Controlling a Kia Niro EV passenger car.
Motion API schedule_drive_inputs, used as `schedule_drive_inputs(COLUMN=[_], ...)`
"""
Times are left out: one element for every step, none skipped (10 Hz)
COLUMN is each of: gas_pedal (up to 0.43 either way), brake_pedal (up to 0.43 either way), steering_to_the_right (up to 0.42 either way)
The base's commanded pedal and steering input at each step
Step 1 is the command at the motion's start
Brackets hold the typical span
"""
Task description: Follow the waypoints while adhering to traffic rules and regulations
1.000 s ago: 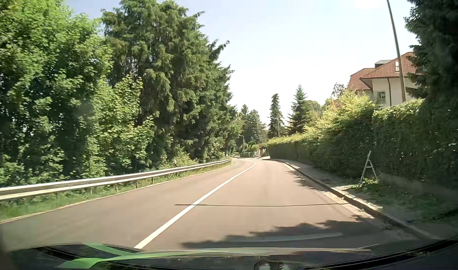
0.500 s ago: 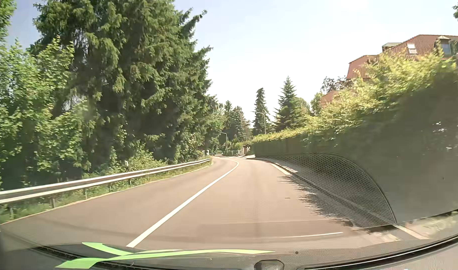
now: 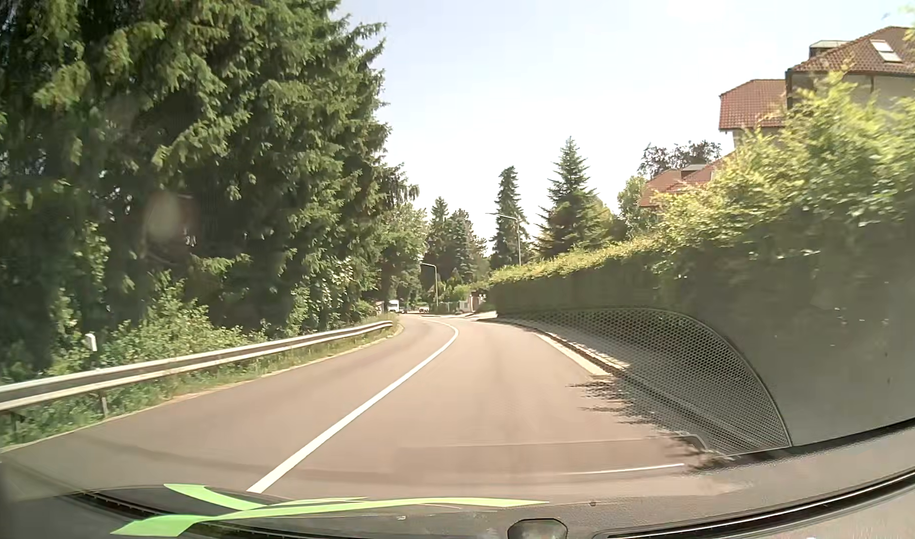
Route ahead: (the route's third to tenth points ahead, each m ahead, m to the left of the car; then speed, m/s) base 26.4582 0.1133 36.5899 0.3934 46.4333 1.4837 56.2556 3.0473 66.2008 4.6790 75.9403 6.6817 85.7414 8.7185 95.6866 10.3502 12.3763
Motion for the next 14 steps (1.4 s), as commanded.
schedule_drive_inputs(gas_pedal=[0.157, 0.157, 0.110, 0.087, 0.067, 0.059, 0.047, 0.000, 0.000, 0.000, 0.000, 0.000, 0.000, 0.000], brake_pedal=[0.000, 0.000, 0.000, 0.000, 0.000, 0.000, 0.000, 0.000, 0.000, 0.000, 0.000, 0.000, 0.000, 0.000], steering_to_the_right=[0.006, 0.006, 0.004, 0.002, 0.001, 0.001, -0.001, -0.003, -0.004, -0.005, -0.006, -0.007, -0.010, -0.013])
